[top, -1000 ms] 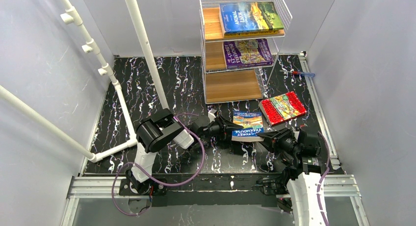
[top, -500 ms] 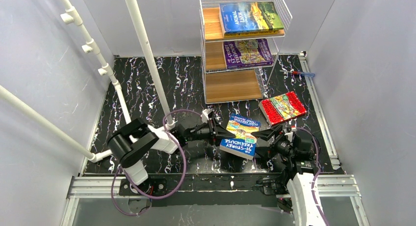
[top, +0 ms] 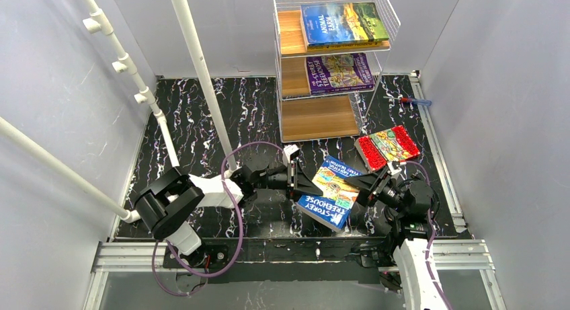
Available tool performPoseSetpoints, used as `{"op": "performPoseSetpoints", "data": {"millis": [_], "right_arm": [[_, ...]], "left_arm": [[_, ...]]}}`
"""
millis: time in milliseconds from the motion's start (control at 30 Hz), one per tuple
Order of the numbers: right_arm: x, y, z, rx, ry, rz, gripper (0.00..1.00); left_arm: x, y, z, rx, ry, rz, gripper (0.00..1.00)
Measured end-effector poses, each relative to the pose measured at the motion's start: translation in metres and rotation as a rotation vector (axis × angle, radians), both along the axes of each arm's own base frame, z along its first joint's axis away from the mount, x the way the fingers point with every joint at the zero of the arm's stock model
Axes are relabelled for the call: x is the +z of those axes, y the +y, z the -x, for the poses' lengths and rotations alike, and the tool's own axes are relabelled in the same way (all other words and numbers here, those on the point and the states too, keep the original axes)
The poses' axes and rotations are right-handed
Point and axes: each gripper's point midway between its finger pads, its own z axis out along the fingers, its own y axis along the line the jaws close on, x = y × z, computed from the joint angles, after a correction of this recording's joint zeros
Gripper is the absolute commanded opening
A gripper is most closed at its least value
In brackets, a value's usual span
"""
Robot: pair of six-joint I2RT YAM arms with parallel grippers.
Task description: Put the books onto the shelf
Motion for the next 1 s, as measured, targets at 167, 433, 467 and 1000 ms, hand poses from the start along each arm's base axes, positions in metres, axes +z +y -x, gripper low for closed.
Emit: {"op": "performPoseSetpoints", "data": {"millis": [167,433,467,1000], "right_arm": [[0.006,0.001,0.002,0.014,-0.003,-0.020,0.75],[0.017,0.003,0.008,0.055,-0.031,0.043,0.55],[0.016,0.003,0.009,0.059,-0.030,0.050,0.52],[0.007,0.006,0.023,0.115,-0.004,0.061,0.66]], "left_arm": [[-0.004,0.004,-0.005,0.005,-0.001,-0.014,0.00],[-0.001,0.009,-0.006,0.018,-0.035,-0.022,0.00],[0.000,0.009,-0.006,0.017,-0.041,-0.020,0.00],[-0.006,0.009,-0.008,0.024,-0.043,-0.054,0.00]]}}
